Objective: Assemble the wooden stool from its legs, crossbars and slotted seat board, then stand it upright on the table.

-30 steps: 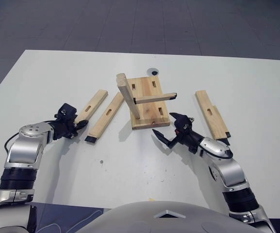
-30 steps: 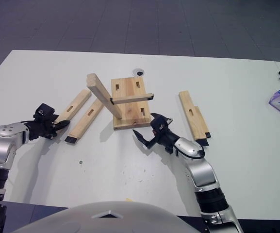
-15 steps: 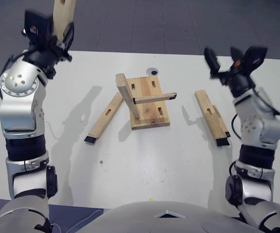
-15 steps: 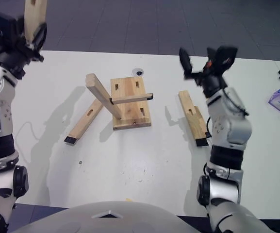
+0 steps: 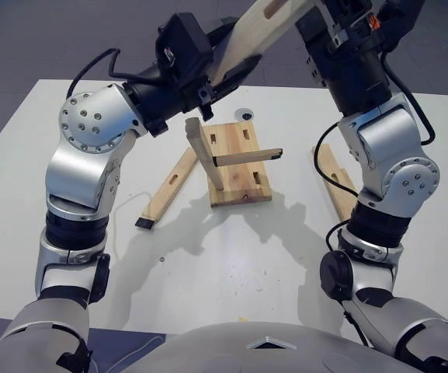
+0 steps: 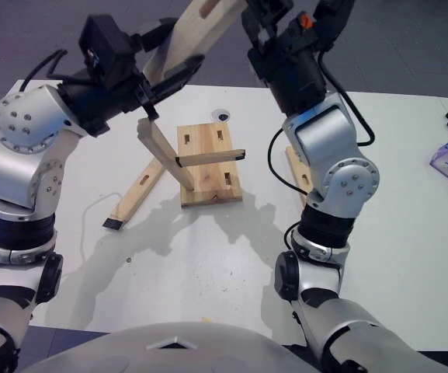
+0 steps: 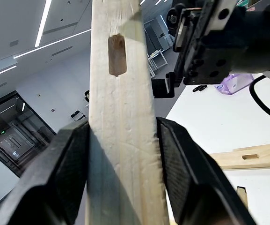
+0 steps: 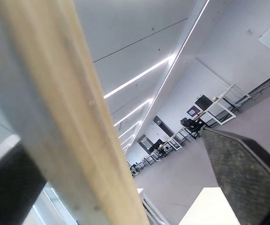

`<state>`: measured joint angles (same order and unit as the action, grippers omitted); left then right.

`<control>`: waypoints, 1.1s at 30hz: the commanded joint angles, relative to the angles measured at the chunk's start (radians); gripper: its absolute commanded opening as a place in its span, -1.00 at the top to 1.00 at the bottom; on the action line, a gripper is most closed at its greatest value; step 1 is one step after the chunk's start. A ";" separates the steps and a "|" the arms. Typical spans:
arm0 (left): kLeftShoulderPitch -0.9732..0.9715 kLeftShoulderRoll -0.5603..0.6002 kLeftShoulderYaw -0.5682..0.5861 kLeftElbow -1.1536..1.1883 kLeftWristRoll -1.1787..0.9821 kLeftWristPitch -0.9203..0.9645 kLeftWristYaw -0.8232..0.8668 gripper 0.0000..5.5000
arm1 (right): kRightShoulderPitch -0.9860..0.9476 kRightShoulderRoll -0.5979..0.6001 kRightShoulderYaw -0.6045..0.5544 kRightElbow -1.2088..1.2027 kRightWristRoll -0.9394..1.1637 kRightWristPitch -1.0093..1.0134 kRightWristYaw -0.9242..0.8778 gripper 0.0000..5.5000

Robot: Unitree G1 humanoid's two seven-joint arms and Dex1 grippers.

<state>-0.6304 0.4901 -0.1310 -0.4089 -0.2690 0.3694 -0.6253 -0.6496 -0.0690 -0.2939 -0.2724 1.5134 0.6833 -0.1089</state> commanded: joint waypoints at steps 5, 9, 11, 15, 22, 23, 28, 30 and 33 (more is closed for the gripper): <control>0.007 0.012 -0.008 -0.009 0.036 0.008 -0.006 0.24 | 0.007 -0.046 -0.004 -0.065 0.042 -0.046 -0.035 -0.45; 0.005 0.018 -0.018 -0.016 0.056 0.004 -0.015 0.24 | 0.028 -0.065 0.047 -0.084 -0.017 -0.041 -0.032 -0.22; 0.005 0.021 -0.019 -0.017 0.060 0.002 -0.020 0.24 | 0.032 -0.067 0.060 -0.094 -0.036 -0.049 -0.027 -0.12; 0.008 0.018 -0.015 -0.023 0.065 0.004 -0.022 0.24 | 0.033 -0.065 0.071 -0.099 -0.056 -0.066 -0.026 0.14; 0.021 0.021 -0.026 -0.024 0.091 -0.007 -0.031 0.24 | 0.038 -0.059 0.070 -0.107 -0.048 -0.092 -0.018 0.54; 0.024 0.021 -0.027 -0.025 0.093 -0.008 -0.032 0.24 | 0.040 -0.058 0.069 -0.108 -0.050 -0.096 -0.019 0.59; 0.028 0.018 -0.029 -0.029 0.096 -0.007 -0.031 0.24 | 0.040 -0.056 0.066 -0.107 -0.060 -0.112 -0.014 0.62; 0.030 0.017 -0.028 -0.030 0.097 -0.002 -0.028 0.24 | 0.040 -0.053 0.058 -0.102 -0.053 -0.119 -0.010 0.62; 0.022 0.020 -0.015 -0.013 0.099 0.008 -0.018 0.07 | 0.037 -0.054 0.038 -0.091 -0.050 -0.134 -0.003 0.62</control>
<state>-0.6190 0.4948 -0.1482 -0.4379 -0.1863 0.3607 -0.6413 -0.6063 -0.1248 -0.2287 -0.3643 1.4473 0.5776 -0.1207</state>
